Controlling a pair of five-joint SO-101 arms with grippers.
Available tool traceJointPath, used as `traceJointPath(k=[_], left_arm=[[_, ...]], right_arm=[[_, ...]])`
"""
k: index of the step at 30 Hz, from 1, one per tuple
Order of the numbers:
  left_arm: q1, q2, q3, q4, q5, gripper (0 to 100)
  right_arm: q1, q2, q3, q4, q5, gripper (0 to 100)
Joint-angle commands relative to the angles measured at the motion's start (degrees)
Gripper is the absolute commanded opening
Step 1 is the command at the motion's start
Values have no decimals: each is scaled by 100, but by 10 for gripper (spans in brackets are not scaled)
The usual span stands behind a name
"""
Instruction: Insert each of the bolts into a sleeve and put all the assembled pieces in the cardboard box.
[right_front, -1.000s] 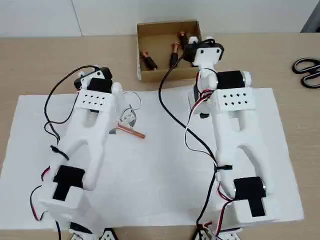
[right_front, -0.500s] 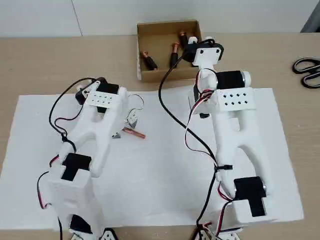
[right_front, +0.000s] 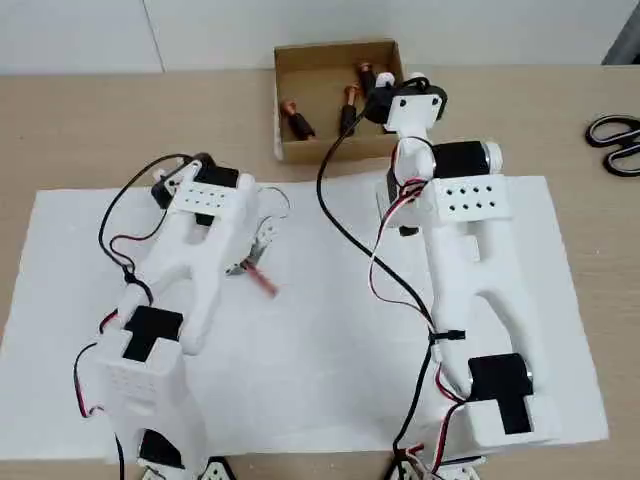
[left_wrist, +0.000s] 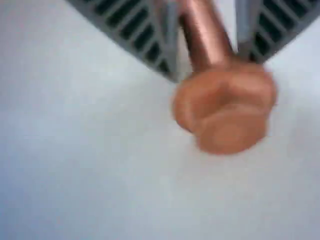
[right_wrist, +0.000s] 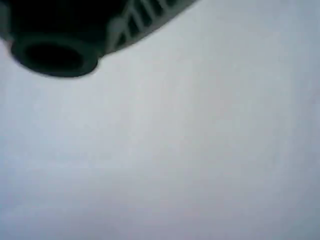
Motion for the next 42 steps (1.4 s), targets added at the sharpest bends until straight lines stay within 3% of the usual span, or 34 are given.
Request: traceJointPath(k=[1, 4, 9, 14, 18, 21, 30, 42], left_arm=[[62, -53, -22, -9, 9, 14], [220, -62, -31, 0, -79, 14], [422, -62, -699, 642, -1099, 14], [325, -9, -1833, 1732, -3587, 14], [-9, 18, -1956, 1829, -5855, 14], [-264, 220, -1956, 1864, -6927, 14], [-536, 967, -1991, 1829, -6848, 15], [-501, 985, -1991, 1626, -6822, 59]], right_arm=[[-22, -330, -62, -136, -9, 6], [-22, -330, -62, -136, -9, 6], [-22, -330, -62, -215, -9, 6], [-22, -330, -62, -215, -9, 6], [-22, -330, -62, -207, -9, 6], [-22, -330, -62, -207, -18, 6], [-22, -330, -62, -171, -18, 6], [-22, -330, -62, -171, -18, 6]])
